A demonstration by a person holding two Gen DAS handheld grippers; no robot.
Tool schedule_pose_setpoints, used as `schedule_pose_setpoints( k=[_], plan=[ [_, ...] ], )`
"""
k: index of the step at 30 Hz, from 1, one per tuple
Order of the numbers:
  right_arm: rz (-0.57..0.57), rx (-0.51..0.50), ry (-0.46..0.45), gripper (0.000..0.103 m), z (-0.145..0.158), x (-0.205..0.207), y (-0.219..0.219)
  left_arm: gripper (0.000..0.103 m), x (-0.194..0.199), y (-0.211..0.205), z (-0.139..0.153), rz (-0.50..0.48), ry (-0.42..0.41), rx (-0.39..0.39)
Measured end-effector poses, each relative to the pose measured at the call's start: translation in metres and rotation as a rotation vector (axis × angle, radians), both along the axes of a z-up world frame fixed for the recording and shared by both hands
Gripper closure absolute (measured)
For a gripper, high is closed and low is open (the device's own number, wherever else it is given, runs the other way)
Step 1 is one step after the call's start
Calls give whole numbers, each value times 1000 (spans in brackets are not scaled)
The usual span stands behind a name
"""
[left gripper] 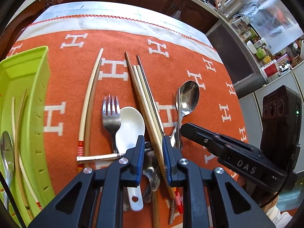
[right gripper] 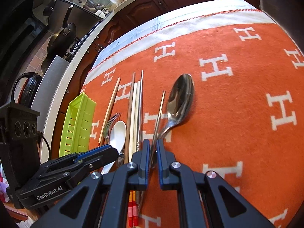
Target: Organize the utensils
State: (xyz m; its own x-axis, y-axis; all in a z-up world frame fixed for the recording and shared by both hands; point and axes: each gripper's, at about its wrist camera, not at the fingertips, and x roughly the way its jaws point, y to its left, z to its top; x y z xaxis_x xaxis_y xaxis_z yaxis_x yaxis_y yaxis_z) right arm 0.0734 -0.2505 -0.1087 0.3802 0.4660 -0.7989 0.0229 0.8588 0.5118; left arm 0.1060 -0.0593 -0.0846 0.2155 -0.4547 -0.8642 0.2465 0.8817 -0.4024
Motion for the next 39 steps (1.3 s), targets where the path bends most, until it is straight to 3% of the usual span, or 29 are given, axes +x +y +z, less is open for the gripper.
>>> schedule_pose_setpoints(
  k=[9, 20, 29, 39],
  plan=[
    [24, -6, -7, 93, -14, 14, 5, 87, 10, -11, -12, 1, 41, 11],
    [16, 30, -14, 96, -14, 8, -5, 98, 17, -13, -19, 13, 64, -37],
    [11, 52, -10, 97, -12, 6, -7, 99, 15, -18, -14, 16, 6, 5],
    [21, 94, -49, 98, 15, -8, -5, 99, -12, -3, 21, -4, -62, -8]
  ],
)
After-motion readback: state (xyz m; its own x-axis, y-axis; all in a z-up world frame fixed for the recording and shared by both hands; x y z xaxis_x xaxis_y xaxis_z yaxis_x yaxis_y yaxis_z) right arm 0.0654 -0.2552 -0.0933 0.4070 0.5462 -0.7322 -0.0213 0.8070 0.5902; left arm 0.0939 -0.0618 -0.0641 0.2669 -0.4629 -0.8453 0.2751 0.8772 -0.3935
